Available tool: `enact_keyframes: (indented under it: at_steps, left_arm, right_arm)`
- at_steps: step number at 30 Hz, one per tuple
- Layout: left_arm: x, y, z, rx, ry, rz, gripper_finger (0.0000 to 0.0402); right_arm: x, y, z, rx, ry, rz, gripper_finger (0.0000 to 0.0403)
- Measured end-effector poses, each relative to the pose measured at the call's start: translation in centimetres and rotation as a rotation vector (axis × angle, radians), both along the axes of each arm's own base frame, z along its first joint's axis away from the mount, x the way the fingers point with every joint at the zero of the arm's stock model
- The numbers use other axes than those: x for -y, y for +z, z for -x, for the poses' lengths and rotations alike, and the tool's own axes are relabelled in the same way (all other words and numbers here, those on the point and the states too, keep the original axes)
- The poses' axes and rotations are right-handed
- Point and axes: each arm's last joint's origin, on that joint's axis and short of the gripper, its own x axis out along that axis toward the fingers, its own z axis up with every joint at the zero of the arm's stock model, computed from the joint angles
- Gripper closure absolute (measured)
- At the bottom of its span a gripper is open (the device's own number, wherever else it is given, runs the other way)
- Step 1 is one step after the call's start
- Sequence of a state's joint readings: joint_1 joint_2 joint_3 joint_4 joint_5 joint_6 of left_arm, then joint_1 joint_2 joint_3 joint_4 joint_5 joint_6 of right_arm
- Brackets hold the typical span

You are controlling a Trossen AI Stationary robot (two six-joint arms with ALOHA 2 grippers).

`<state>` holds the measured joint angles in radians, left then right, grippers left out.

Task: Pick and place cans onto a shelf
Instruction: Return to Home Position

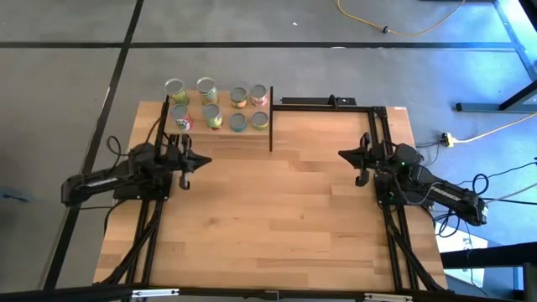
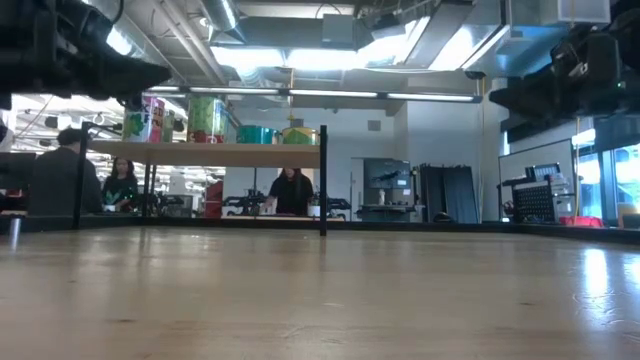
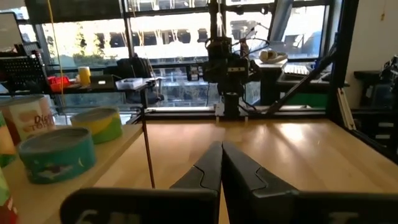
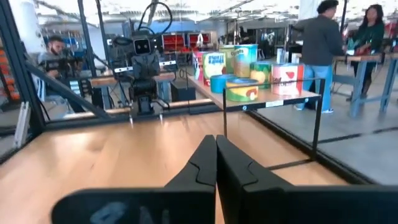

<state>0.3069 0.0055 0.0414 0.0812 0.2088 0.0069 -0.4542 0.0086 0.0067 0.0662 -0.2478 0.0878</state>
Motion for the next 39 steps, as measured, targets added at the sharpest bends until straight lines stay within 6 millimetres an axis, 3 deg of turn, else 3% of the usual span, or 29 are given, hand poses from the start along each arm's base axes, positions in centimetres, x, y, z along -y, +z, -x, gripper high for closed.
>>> enact_keyframes:
  at_steps: [3, 14, 21, 26, 39]
  left_arm:
    - [0.0, -1.0, -0.2, -0.018, -0.020, -0.001, 0.0401]
    - [0.3, -1.1, -0.2, -0.035, -0.130, -0.014, 0.0401]
    - [-0.2, -1.6, -0.3, -0.073, 0.030, 0.050, 0.0401]
    - [-0.4, -1.6, -0.3, -0.074, 0.115, 0.056, 0.0401]
    - [-0.5, -1.6, -0.3, -0.074, 0.127, 0.057, 0.0402]
  right_arm:
    - [0.0, 0.0, 0.0, -0.012, 0.003, 0.052, 0.0402]
    - [0.0, 0.0, 0.0, -0.014, 0.005, 0.057, 0.0389]
    - [0.0, 0.0, 0.0, 0.014, 0.013, -0.086, 0.0387]
    - [0.0, 0.0, 0.0, 0.015, 0.014, -0.091, 0.0387]
    - [0.0, 0.0, 0.0, 0.015, 0.013, -0.089, 0.0387]
